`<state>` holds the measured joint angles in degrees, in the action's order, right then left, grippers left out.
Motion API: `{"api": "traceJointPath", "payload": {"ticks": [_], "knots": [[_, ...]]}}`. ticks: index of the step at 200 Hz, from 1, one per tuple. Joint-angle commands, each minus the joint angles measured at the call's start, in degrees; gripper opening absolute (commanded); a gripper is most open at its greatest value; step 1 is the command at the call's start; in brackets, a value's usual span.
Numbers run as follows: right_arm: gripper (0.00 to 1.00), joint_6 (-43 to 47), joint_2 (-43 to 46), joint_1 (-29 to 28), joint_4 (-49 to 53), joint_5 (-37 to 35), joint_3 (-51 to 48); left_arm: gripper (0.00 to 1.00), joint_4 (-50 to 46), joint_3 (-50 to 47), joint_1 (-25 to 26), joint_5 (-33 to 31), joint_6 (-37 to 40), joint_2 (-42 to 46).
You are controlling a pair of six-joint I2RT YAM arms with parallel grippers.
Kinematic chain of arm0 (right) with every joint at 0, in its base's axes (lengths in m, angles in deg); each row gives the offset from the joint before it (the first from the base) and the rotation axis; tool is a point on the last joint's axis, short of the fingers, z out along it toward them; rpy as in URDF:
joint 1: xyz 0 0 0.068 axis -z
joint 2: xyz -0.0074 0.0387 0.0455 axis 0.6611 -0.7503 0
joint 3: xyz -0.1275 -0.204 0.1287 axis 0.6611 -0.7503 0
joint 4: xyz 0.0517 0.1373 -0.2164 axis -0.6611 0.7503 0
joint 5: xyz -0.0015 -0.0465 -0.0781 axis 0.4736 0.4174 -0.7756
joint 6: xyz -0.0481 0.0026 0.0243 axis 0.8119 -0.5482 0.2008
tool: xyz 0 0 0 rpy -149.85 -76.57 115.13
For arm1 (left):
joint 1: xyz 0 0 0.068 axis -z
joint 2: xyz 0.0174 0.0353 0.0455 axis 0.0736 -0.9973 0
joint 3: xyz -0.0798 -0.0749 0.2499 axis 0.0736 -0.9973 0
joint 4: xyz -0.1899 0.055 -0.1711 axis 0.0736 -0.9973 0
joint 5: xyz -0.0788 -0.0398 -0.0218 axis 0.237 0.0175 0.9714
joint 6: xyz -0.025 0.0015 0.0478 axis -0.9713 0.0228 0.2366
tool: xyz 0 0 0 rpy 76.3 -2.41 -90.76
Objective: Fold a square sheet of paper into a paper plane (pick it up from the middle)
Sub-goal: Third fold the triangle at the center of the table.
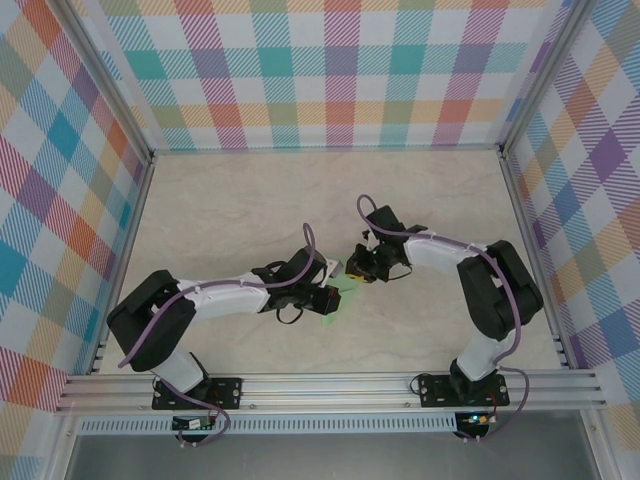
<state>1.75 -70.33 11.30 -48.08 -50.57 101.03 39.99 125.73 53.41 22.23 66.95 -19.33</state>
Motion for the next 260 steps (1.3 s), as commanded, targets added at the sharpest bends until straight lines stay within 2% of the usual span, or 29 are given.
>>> {"api": "traceJointPath", "payload": {"ticks": [1,60,122,260], "knots": [[0.17,2.6,-2.5,0.2,2.9,0.1,2.7,0.0,0.8,-0.4,-1.3,2.9,-0.3,-0.3],[0.16,6.5,-8.6,0.2,6.5,-3.0,6.8,0.0,-0.6,0.9,-2.3,5.4,0.8,-2.6],[0.15,11.5,-10.2,0.2,9.2,-4.1,7.6,0.0,-4.0,2.8,-4.7,5.1,1.8,-3.1],[0.16,11.3,-10.7,0.2,9.1,-2.9,8.0,0.04,-7.9,6.7,-5.7,2.1,3.7,-8.0]]}}
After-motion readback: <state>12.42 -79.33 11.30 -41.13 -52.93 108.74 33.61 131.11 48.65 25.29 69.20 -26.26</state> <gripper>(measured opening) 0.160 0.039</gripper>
